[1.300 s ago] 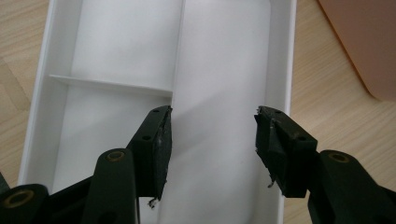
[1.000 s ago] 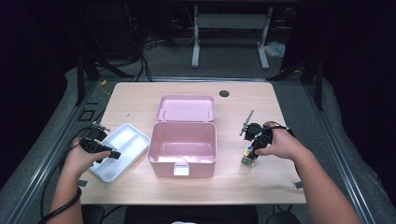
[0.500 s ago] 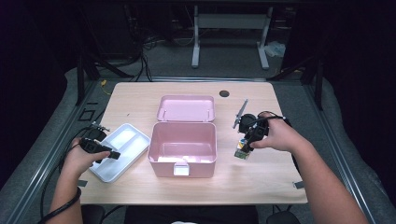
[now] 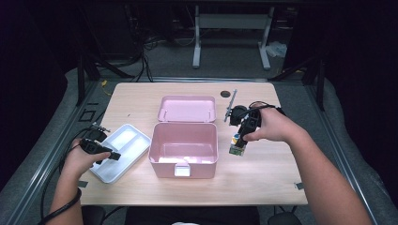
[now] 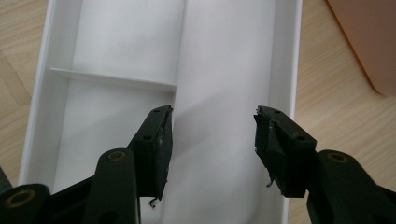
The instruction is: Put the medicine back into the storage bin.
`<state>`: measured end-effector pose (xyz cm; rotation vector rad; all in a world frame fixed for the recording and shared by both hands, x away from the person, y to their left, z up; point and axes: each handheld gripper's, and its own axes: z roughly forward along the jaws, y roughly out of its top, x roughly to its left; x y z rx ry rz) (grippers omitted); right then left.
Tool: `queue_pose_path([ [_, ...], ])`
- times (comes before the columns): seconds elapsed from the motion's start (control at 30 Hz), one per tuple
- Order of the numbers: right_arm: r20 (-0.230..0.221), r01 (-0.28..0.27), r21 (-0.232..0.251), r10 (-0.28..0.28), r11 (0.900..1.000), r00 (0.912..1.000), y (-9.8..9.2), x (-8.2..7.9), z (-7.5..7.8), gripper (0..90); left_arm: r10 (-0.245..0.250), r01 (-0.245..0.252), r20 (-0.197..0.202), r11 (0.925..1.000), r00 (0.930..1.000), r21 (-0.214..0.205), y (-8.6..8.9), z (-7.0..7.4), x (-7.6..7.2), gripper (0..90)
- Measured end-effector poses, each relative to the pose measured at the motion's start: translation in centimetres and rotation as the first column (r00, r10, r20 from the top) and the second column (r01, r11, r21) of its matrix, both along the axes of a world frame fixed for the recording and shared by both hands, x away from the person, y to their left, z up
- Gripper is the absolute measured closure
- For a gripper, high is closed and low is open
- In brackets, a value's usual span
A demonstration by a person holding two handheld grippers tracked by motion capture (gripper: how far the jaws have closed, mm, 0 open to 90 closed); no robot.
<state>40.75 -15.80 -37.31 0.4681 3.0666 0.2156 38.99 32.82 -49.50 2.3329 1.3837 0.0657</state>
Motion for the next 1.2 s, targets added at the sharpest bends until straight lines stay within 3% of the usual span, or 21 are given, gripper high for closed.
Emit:
queue_pose_path([
  [0.3, 0.006, -0.030, -0.001, 0.030, 0.9995, 0.9995, 1.7, -0.2, 2.8, 47.8, -0.003, 0.003, -0.001, 1.0000, 1.0000, 0.002, 0.0, 0.0, 0.0, 47.0],
  [0.53, 0.033, -0.081, -0.012, 0.082, 0.9966, 0.9961, 4.6, -0.5, 4.7, 47.9, -0.002, 0.002, -0.001, 1.0000, 1.0000, 0.001, 0.1, 0.1, 0.0, 47.1],
  [0.93, 0.043, -0.136, -0.011, 0.137, 0.9906, 0.9897, 8.1, 0.0, 5.9, 47.9, -0.006, 0.006, -0.003, 1.0000, 1.0000, 0.002, 0.0, 0.1, 0.0, 47.1],
  [1.2, 0.036, -0.151, -0.007, 0.152, 0.9885, 0.9878, 9.5, 0.2, 5.2, 47.9, -0.008, 0.008, -0.002, 1.0000, 1.0000, 0.000, 0.0, 0.0, 0.0, 47.2],
])
